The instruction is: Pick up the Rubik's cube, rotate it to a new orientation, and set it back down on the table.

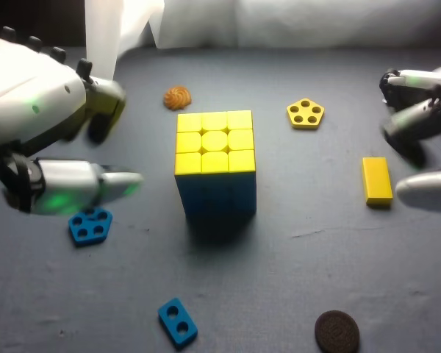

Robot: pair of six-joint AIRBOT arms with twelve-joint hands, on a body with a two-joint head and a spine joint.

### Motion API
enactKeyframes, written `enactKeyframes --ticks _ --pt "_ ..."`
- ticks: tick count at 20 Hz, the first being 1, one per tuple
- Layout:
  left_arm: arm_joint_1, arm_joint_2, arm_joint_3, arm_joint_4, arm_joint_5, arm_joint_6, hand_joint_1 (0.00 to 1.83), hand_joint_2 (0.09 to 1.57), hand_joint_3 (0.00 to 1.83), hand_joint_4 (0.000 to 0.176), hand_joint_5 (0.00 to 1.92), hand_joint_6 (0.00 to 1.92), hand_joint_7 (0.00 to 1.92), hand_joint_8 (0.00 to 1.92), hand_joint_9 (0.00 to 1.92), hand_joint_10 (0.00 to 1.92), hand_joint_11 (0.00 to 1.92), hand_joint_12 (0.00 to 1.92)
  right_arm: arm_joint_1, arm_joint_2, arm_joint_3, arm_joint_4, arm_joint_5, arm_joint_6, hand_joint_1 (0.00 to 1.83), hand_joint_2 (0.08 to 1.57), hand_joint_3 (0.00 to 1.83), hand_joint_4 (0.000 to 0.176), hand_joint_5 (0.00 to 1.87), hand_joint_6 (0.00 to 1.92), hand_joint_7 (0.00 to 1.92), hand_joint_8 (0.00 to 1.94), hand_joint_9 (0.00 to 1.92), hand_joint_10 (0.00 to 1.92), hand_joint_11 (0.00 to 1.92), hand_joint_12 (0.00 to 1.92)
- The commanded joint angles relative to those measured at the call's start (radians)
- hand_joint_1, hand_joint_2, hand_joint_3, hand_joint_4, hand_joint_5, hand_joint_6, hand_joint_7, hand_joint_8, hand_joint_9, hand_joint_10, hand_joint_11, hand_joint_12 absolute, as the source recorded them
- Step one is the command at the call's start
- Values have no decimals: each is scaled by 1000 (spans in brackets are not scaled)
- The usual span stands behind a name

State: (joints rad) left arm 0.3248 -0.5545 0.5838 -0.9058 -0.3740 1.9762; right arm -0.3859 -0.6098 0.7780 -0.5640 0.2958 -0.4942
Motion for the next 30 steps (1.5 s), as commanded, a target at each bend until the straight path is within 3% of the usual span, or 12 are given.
enactKeyframes --ticks 1,9,12,13,14,15,17,19,22,26,30 --pt "-25 -3 1 5 -81 32 0 1182 21 0 0 0 0 0 3 2 0 24 9 2 3 33 125 2 11 1216 43 0 28 30 59 1 27 1 0 0" --pt "-105 -54 8 -314 -80 351 0 1190 0 0 0 0 0 0 0 0 0 82 6 2 3 141 171 -116 0 1217 21 0 27 16 63 0 21 0 0 0" --pt "-104 -102 39 -338 -81 352 42 1178 0 0 0 0 0 0 16 4 0 86 -1 2 3 153 185 -126 3 1219 19 0 24 13 55 3 22 5 0 0" --pt "-104 -122 52 -339 -81 351 215 1162 0 0 0 0 0 0 11 2 0 88 -1 2 3 155 203 -126 0 1217 17 0 24 13 47 0 14 2 0 0" --pt "-101 -147 69 -339 -81 351 580 1127 0 0 0 0 0 0 11 3 0 111 -6 2 3 162 234 -126 0 1220 17 0 24 13 52 3 16 3 0 0" --pt "-96 -168 84 -339 -81 348 815 1093 0 0 0 0 0 0 1 0 0 102 -14 2 3 174 270 -128 0 1219 16 0 20 11 51 2 14 2 0 0" --pt "-80 -203 109 -321 -81 310 1051 1044 0 0 0 0 0 0 0 0 0 42 -23 2 3 189 306 -134 0 1211 11 0 9 5 41 3 9 3 0 0" --pt "-58 -232 125 -269 -101 245 1066 1090 0 0 0 0 0 0 0 0 0 1 -25 3 3 190 306 -137 0 1209 9 0 17 8 44 4 13 4 0 0" --pt "-40 -260 128 -287 -157 235 1093 1115 5 0 0 0 0 0 0 0 0 0 -25 2 3 190 302 -140 0 1213 10 0 10 4 33 0 0 0 0 0" --pt "-33 -315 134 -398 -242 260 1123 1107 0 0 0 0 0 0 0 0 0 0 -25 2 2 190 302 -156 0 1213 8 0 20 8 52 7 18 7 0 0" --pt "-35 -391 150 -507 -314 293 1031 1105 0 0 0 0 0 0 0 0 0 0 -35 2 2 190 290 -165 0 1224 12 0 17 5 34 2 14 4 0 0"
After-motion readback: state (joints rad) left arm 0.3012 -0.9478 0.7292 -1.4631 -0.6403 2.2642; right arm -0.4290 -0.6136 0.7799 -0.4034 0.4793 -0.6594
